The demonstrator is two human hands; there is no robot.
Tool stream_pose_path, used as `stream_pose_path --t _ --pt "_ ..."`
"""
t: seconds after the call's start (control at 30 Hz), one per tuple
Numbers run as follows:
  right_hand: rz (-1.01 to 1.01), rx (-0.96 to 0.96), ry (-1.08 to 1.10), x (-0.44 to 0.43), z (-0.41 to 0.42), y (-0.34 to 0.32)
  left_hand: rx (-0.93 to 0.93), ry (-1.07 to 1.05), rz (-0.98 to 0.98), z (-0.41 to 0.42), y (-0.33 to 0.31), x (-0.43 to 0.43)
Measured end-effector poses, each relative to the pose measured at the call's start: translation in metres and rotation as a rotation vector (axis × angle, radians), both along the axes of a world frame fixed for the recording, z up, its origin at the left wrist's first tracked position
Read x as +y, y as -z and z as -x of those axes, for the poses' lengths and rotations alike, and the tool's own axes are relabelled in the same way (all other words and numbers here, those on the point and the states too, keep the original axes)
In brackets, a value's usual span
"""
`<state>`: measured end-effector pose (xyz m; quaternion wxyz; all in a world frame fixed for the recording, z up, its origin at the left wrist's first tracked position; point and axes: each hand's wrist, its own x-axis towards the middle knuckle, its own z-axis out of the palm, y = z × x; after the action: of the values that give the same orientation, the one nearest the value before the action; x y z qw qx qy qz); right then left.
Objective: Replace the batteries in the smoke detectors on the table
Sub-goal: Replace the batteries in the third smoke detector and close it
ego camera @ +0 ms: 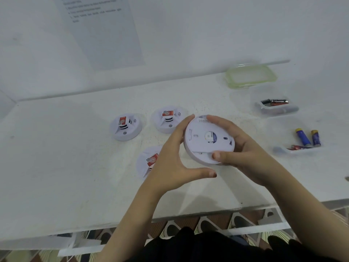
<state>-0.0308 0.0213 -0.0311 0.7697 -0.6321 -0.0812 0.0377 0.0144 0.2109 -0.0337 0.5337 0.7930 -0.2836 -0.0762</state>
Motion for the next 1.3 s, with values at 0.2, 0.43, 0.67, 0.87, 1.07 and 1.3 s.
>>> stream_pose_path --t 0.2,0.43,0.67,0.87,1.07,1.3 --pt "0.133 -0.023 -0.087 0.007 0.004 -0.004 -0.011 -0.069 -0.005 0.007 0.005 0.003" --pt "0.218 0.030 -0.162 0.010 0.003 -0.008 -0.011 -0.088 0.008 0.013 0.007 0.014" --pt "0.274 0.079 -0.286 0.005 0.000 -0.015 0.015 -0.036 0.010 0.014 0.010 0.021" --pt "0.632 -0.082 -0.163 -0.004 -0.003 -0.022 0.029 -0.021 0.053 0.009 0.008 0.016" --pt "1.077 -0.313 0.026 -0.012 0.000 -0.030 -0.017 0.017 -0.030 0.000 0.005 0.006" --pt "1.317 -0.416 -0.007 -0.024 0.005 -0.037 0.002 0.115 -0.089 -0.007 0.003 -0.019"
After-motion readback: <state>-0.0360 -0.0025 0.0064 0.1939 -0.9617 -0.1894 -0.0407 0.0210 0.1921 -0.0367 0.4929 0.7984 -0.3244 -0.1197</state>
